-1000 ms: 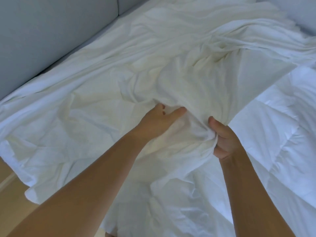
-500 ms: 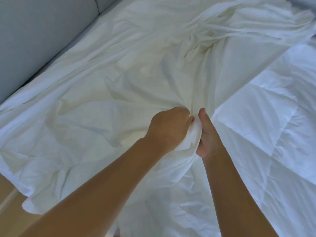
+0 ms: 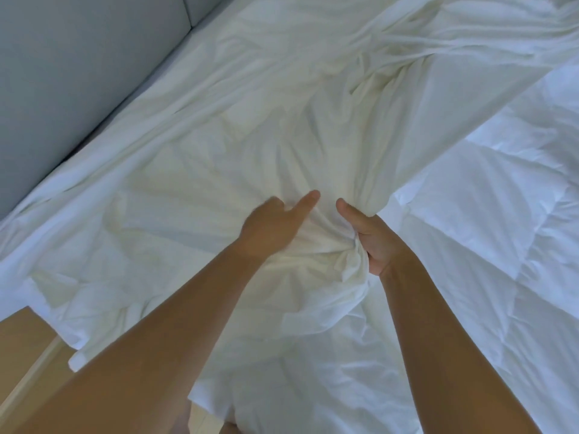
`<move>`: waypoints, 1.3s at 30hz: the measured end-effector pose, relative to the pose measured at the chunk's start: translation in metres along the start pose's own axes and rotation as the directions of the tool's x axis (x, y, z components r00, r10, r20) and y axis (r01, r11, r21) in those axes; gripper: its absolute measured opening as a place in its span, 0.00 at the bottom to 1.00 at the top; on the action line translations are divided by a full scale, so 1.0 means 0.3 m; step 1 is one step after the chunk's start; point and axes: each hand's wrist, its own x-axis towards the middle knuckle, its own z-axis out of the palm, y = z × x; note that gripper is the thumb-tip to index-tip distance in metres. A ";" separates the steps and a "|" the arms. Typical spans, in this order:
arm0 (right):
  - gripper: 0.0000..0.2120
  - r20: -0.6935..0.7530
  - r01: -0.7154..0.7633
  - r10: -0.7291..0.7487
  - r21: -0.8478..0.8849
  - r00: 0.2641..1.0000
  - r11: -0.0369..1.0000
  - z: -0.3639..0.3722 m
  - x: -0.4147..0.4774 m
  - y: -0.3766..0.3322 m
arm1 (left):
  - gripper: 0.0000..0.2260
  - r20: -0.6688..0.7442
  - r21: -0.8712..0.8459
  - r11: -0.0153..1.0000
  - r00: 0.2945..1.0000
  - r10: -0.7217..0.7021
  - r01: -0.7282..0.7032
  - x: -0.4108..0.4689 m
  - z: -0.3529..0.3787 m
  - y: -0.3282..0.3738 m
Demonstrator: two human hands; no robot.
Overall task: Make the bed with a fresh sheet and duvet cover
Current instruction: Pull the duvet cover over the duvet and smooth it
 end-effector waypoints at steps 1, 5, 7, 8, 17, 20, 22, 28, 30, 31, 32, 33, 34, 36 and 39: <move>0.22 0.016 -0.027 0.027 -0.047 1.000 0.999 0.001 -0.001 -0.006 | 0.32 0.104 0.003 0.998 0.993 -0.062 0.062 0.014 0.016 0.019; 0.16 0.019 -0.104 0.111 -0.226 0.994 0.969 -0.004 -0.002 -0.022 | 0.12 0.141 -0.134 0.983 0.985 -0.103 0.122 0.089 0.050 0.091; 0.21 -0.016 -0.135 0.135 -0.265 0.991 0.955 -0.012 0.004 -0.017 | 0.14 0.123 -0.191 0.981 0.992 -0.013 0.037 0.106 0.043 0.124; 0.20 -0.030 -0.135 0.131 -0.253 0.991 0.958 -0.010 0.006 -0.011 | 0.14 0.114 -0.239 0.971 0.992 0.055 -0.027 0.101 0.038 0.143; 0.12 -0.036 0.131 -0.126 0.235 0.991 0.963 0.038 0.030 0.062 | 0.13 -0.149 -0.354 0.880 0.948 0.281 -0.317 -0.004 0.010 0.117; 0.13 0.008 0.083 -0.084 0.122 0.996 0.989 0.026 0.029 0.045 | 0.17 -0.179 -0.290 0.915 0.955 0.236 -0.280 0.001 0.029 0.072; 0.14 0.129 0.090 -0.110 0.153 0.986 0.984 0.016 0.021 0.019 | 0.17 -0.181 -0.292 0.907 0.948 0.260 -0.305 0.005 0.037 0.096; 0.20 0.195 -0.063 0.117 -0.262 0.974 0.963 -0.019 0.005 -0.064 | 0.17 -0.107 -0.089 0.843 0.846 0.522 -0.531 -0.020 0.027 0.286; 0.17 0.163 -0.014 0.054 -0.240 0.985 0.971 0.002 0.005 -0.061 | 0.19 -0.117 -0.053 0.845 0.843 0.525 -0.533 -0.017 0.037 0.297; 0.15 0.158 0.037 -0.013 -0.152 0.987 0.988 0.013 0.008 -0.042 | 0.18 -0.130 -0.087 0.860 0.862 0.490 -0.502 -0.007 0.042 0.279; 0.13 0.141 0.079 -0.073 -0.036 0.987 0.996 0.016 0.015 -0.015 | 0.17 -0.137 -0.126 0.883 0.889 0.436 -0.453 0.002 0.045 0.247; 0.13 0.129 0.102 -0.112 0.080 0.985 0.991 0.015 0.027 0.015 | 0.14 -0.136 -0.140 0.905 0.914 0.383 -0.401 0.007 0.047 0.205; 0.13 0.119 0.105 -0.125 0.162 0.985 0.981 0.014 0.039 0.040 | 0.11 -0.114 -0.123 0.928 0.934 0.338 -0.351 0.006 0.050 0.160; 0.13 0.111 0.087 -0.110 0.196 0.988 0.977 0.013 0.055 0.064 | 0.13 -0.028 -0.072 0.964 0.967 0.254 -0.256 -0.007 0.053 0.078; 0.14 0.068 0.104 -0.113 0.125 0.991 0.987 0.006 0.063 0.067 | 0.27 -0.003 0.022 0.998 0.998 0.064 -0.064 -0.017 0.038 0.011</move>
